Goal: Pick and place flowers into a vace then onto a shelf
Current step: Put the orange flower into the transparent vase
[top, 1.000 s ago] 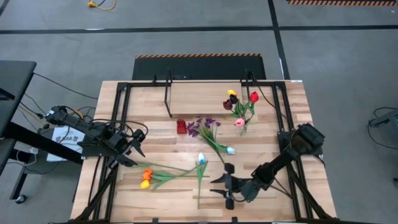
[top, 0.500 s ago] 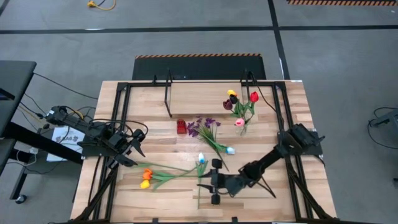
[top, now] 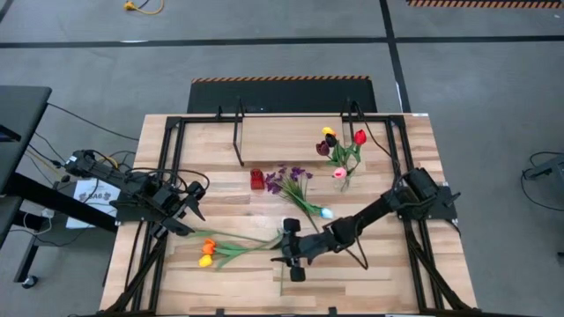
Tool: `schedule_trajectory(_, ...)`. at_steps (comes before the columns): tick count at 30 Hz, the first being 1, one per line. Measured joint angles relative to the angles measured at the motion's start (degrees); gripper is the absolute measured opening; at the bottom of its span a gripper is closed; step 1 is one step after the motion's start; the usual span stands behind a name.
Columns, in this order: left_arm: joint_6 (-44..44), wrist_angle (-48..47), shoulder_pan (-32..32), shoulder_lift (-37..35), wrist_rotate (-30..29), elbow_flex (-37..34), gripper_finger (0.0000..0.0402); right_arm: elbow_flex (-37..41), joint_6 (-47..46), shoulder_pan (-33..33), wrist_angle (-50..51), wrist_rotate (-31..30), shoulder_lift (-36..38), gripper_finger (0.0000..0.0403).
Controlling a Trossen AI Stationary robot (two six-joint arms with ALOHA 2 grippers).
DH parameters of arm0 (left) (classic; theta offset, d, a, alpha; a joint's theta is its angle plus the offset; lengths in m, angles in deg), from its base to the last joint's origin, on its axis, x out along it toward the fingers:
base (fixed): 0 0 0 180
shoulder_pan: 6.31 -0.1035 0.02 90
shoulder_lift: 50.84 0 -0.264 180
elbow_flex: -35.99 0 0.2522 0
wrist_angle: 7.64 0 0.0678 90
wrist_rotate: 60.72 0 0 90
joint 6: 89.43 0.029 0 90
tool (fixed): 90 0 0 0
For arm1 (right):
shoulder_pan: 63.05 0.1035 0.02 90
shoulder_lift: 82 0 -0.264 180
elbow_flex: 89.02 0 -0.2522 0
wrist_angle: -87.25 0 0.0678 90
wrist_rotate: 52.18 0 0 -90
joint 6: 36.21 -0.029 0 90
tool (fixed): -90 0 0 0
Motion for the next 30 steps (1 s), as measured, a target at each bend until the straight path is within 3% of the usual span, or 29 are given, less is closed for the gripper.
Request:
schedule_trajectory(19, 0.00, -0.07, 0.00, 0.00, -0.15, 0.00, 0.0177, -0.04, -0.92, -0.32, 3.35, -0.17, -0.28, 0.0136)
schedule_trajectory(30, -0.24, -0.55, 0.00, 0.00, -0.11, 0.00, 0.0177, -8.26, -1.24, -0.87, 0.77, 0.97, -13.57, 0.0136)
